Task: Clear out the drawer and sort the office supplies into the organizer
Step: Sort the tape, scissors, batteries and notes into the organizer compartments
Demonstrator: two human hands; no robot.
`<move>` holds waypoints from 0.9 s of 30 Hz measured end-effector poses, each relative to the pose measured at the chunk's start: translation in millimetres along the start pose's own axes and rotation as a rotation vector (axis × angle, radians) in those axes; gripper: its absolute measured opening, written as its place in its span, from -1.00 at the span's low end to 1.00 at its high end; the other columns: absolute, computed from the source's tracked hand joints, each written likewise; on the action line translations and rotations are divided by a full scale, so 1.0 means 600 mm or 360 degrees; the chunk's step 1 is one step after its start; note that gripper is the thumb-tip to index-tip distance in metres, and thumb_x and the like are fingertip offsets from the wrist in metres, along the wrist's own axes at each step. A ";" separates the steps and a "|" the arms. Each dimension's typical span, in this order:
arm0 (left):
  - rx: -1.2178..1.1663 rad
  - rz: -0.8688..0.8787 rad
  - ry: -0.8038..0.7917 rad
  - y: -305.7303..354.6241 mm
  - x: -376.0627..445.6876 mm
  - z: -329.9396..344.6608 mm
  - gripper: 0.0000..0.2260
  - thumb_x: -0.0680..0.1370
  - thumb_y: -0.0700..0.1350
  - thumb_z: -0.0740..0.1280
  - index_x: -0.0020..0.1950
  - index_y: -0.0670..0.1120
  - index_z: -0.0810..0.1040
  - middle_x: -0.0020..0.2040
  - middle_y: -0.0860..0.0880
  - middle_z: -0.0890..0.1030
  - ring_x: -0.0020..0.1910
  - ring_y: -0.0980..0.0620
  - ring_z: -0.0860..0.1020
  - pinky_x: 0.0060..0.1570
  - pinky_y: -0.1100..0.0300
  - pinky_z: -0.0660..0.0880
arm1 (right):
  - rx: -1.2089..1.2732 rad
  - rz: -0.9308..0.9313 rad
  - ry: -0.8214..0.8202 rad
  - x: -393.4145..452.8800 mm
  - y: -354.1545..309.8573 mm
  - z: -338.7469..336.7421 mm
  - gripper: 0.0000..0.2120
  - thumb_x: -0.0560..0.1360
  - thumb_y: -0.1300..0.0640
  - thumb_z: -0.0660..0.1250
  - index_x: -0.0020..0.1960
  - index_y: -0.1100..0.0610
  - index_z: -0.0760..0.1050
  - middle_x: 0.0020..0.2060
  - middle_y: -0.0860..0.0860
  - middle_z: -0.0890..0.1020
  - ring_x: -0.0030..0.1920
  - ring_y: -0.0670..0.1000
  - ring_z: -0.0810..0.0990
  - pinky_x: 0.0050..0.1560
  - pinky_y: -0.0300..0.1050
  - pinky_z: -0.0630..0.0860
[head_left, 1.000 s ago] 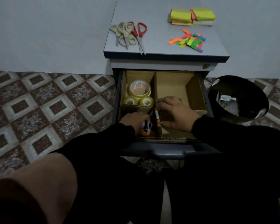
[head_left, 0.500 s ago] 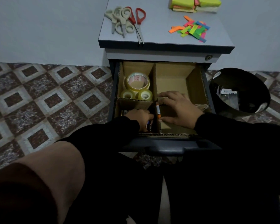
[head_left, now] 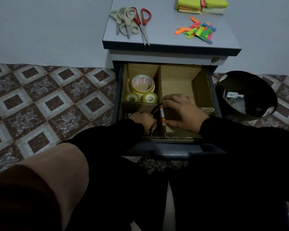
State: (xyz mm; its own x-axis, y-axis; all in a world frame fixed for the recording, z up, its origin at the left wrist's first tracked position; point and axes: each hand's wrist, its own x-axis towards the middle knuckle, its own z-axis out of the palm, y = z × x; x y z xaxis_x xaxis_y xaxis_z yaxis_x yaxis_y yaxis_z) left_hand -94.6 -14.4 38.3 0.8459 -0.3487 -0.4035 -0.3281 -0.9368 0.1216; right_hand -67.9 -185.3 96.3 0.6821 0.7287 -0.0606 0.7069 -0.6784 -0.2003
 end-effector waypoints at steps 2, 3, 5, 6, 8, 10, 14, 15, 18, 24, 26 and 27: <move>-0.0031 -0.0001 -0.0040 -0.002 -0.002 -0.004 -0.82 0.57 -0.08 0.23 0.15 0.02 0.50 0.20 -0.03 0.47 0.18 -0.04 0.46 0.05 0.13 0.38 | -0.0003 -0.0003 -0.0002 -0.001 -0.002 0.001 -0.47 0.41 -0.11 0.40 0.32 0.04 0.40 0.41 0.00 0.31 0.41 0.05 0.20 0.33 -0.01 0.13; -0.0055 0.0000 -0.0062 -0.003 -0.004 -0.007 -0.81 0.56 -0.09 0.24 0.17 0.02 0.50 0.21 -0.02 0.47 0.18 -0.04 0.46 0.04 0.13 0.38 | 0.0003 -0.0008 0.0005 -0.001 -0.003 0.001 -0.47 0.41 -0.10 0.40 0.32 0.04 0.40 0.41 0.01 0.31 0.41 0.06 0.21 0.33 0.00 0.13; -0.0164 -0.0028 -0.0104 -0.009 -0.008 -0.016 -0.77 0.54 -0.13 0.29 0.19 0.02 0.50 0.20 -0.02 0.47 0.15 -0.03 0.47 0.01 0.15 0.37 | 0.0013 -0.0021 0.0017 -0.002 -0.005 0.002 -0.47 0.40 -0.10 0.41 0.31 0.04 0.41 0.40 0.02 0.32 0.41 0.07 0.21 0.33 0.01 0.14; -0.0269 -0.0071 -0.0120 -0.014 -0.012 -0.021 -0.75 0.52 -0.15 0.33 0.19 0.01 0.51 0.16 -0.01 0.49 0.11 -0.01 0.47 -0.01 0.16 0.38 | 0.0007 -0.0024 0.0015 -0.002 -0.006 0.002 -0.47 0.40 -0.10 0.41 0.31 0.04 0.41 0.40 0.01 0.32 0.42 0.06 0.21 0.33 0.01 0.14; -0.0542 -0.0167 -0.0093 -0.024 -0.021 -0.033 -0.74 0.46 -0.17 0.41 0.14 -0.04 0.56 0.01 0.03 0.51 0.00 0.06 0.47 -0.02 0.20 0.39 | -0.0013 -0.0025 0.0006 -0.001 -0.007 0.003 -0.47 0.41 -0.11 0.40 0.32 0.03 0.40 0.41 0.00 0.31 0.42 0.05 0.20 0.34 0.00 0.13; -0.0787 -0.0252 0.0090 -0.033 -0.034 -0.047 -0.79 0.43 -0.17 0.45 0.06 -0.07 0.61 -0.14 0.08 0.52 -0.07 0.11 0.48 -0.05 0.25 0.38 | -0.0032 -0.0028 0.0010 0.001 -0.008 0.004 -0.47 0.41 -0.12 0.40 0.32 0.03 0.40 0.41 0.01 0.31 0.42 0.06 0.19 0.35 0.02 0.13; -0.1110 -0.0381 0.0522 -0.033 -0.059 -0.057 -0.85 0.42 -0.12 0.47 -0.03 -0.08 0.63 -0.29 0.13 0.48 -0.24 0.17 0.49 -0.19 0.36 0.37 | -0.0044 -0.0055 0.0098 0.003 -0.012 0.010 -0.47 0.36 -0.10 0.45 0.26 0.07 0.47 0.37 0.07 0.38 0.40 0.13 0.26 0.34 0.12 0.17; -0.1214 -0.0398 0.0544 -0.030 -0.063 -0.056 -0.86 0.43 -0.10 0.47 -0.05 -0.08 0.63 -0.30 0.13 0.49 -0.28 0.22 0.47 -0.24 0.44 0.35 | -0.0053 -0.0062 0.0126 0.004 -0.013 0.012 -0.47 0.34 -0.09 0.47 0.23 0.09 0.48 0.36 0.08 0.40 0.39 0.16 0.28 0.33 0.15 0.18; -0.1625 -0.0463 0.0446 -0.023 -0.065 -0.047 -0.85 0.41 -0.09 0.48 -0.09 -0.13 0.66 -0.26 0.08 0.59 -0.18 0.18 0.54 -0.08 0.39 0.41 | -0.0091 -0.0063 0.0182 0.006 -0.017 0.015 -0.47 0.31 -0.08 0.50 0.21 0.11 0.51 0.34 0.10 0.42 0.38 0.20 0.30 0.31 0.21 0.20; -0.1782 -0.0510 0.0234 -0.013 -0.058 -0.054 -0.77 0.43 -0.08 0.46 0.02 -0.17 0.65 0.03 -0.12 0.65 0.11 -0.03 0.58 0.26 0.06 0.43 | -0.0087 -0.0076 0.0240 0.010 -0.027 0.017 -0.49 0.30 -0.06 0.50 0.18 0.12 0.53 0.34 0.11 0.42 0.38 0.21 0.30 0.30 0.23 0.20; -0.1733 -0.0523 0.0194 -0.012 -0.057 -0.060 -0.74 0.45 -0.07 0.44 0.07 -0.18 0.64 0.10 -0.14 0.63 0.15 -0.04 0.56 0.26 0.11 0.42 | -0.0093 -0.0090 0.0246 0.013 -0.027 0.019 -0.49 0.29 -0.06 0.51 0.16 0.12 0.54 0.32 0.12 0.44 0.36 0.22 0.33 0.28 0.23 0.23; -0.1726 -0.0532 0.0177 -0.012 -0.057 -0.063 -0.73 0.46 -0.07 0.43 0.09 -0.18 0.63 0.12 -0.14 0.63 0.16 -0.04 0.55 0.20 0.16 0.43 | -0.0098 -0.0093 0.0244 0.014 -0.027 0.021 -0.50 0.28 -0.06 0.52 0.15 0.12 0.54 0.32 0.12 0.45 0.36 0.22 0.33 0.27 0.23 0.24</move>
State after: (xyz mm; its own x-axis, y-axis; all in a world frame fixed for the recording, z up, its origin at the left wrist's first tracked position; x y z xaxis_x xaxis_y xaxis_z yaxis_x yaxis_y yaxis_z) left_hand -105.4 2.9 85.3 0.8729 -0.0272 -0.4871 0.4112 -0.4964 0.7645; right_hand -76.2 -167.1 86.9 0.6568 0.7474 0.1002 0.7531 -0.6431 -0.1388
